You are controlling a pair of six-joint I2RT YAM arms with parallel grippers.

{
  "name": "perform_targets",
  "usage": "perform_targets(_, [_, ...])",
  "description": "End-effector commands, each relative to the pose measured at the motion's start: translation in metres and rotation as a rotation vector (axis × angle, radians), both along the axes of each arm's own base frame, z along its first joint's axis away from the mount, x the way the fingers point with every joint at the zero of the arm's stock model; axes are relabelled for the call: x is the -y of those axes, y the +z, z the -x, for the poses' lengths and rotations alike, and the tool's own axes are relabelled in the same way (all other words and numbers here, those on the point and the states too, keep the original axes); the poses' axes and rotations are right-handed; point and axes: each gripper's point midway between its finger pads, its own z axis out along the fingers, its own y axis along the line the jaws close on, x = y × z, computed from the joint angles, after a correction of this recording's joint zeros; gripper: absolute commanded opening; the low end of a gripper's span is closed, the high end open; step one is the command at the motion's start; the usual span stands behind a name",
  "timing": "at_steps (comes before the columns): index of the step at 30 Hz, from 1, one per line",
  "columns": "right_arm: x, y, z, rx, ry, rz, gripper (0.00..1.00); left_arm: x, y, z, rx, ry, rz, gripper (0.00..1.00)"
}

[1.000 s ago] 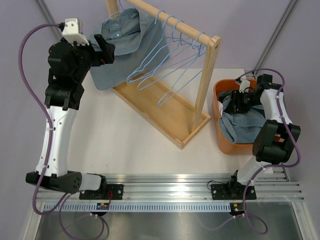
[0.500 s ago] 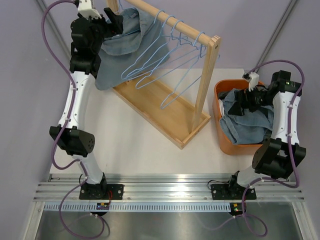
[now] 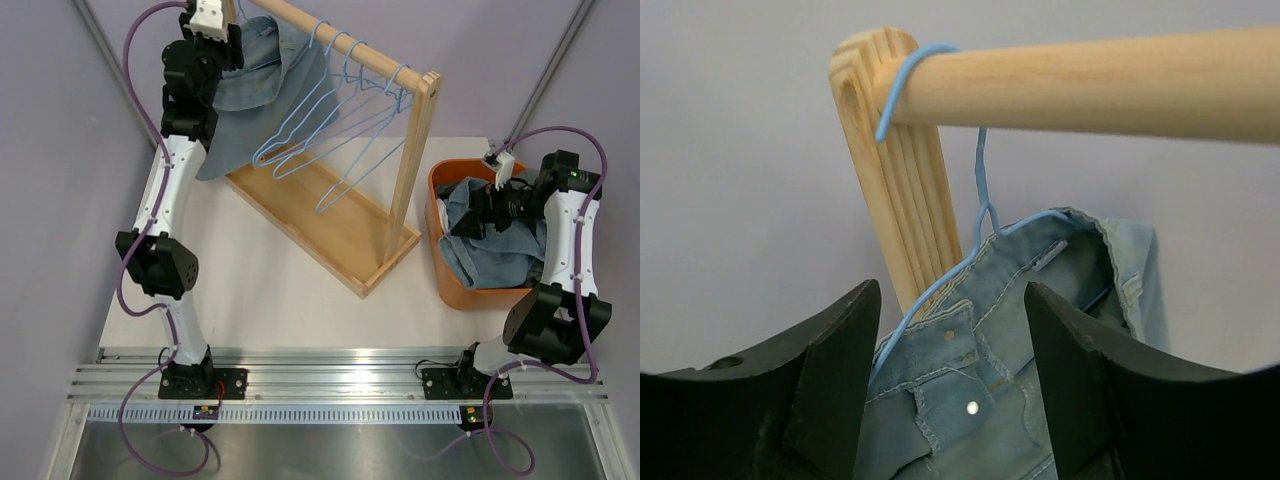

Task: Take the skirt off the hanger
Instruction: Pick up the hanger from the clothesline.

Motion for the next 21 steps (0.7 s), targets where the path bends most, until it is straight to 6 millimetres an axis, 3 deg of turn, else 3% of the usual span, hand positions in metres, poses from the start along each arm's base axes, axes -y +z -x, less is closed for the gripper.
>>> perform_targets(1, [-0.002,0.007,-0.003,0.047,0.009,-0.029,0.99,-0.007,0.014,-0.007,0.086,0.073,-0.11,0.61])
perform_targets(8, [-0.001,0.001,-0.002,0.03,-0.004,-0.055,1.0,-0.016,-0.008,-0.028,0.059,0.146,-0.202,0.57])
perform_targets(15, [-0.005,-0.005,0.003,0.01,-0.011,-0.076,0.99,-0.024,-0.017,-0.04,0.056,0.213,-0.268,0.47])
perform_targets(17, [-0.005,-0.006,0.003,0.012,-0.012,-0.08,0.99,-0.03,-0.021,-0.042,0.045,0.243,-0.26,0.39])
perform_targets(21, [-0.005,-0.005,0.004,0.013,-0.016,-0.083,0.99,-0.024,-0.036,-0.048,0.015,0.215,-0.276,0.38])
